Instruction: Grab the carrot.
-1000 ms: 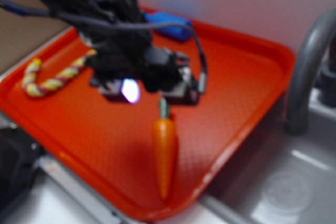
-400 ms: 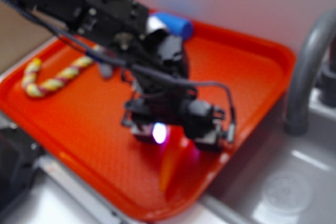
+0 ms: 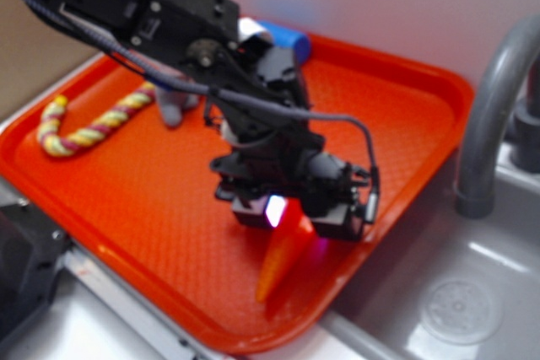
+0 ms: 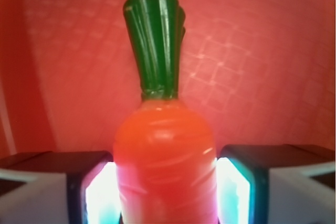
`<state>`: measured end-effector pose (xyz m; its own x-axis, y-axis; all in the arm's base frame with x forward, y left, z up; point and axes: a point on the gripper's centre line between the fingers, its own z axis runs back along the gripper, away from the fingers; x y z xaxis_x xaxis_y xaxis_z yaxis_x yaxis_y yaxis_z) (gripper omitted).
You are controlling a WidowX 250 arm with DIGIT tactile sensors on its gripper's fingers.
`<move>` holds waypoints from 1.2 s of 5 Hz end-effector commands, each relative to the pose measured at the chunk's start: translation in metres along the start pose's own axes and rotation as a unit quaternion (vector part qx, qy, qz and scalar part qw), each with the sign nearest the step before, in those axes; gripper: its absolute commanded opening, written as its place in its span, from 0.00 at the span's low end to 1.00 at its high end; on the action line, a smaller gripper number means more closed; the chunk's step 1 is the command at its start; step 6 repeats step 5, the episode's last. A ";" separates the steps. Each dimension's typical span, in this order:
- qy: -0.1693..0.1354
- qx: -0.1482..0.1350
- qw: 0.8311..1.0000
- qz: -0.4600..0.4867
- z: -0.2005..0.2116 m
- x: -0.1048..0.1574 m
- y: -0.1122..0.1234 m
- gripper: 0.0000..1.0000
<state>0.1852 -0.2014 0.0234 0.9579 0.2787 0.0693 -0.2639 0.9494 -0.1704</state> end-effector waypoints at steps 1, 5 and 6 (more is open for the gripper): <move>-0.048 -0.061 0.993 -0.090 0.093 0.029 0.053 0.00; -0.099 -0.038 0.992 -0.067 0.198 0.057 0.093 0.00; -0.099 -0.038 0.992 -0.067 0.198 0.057 0.093 0.00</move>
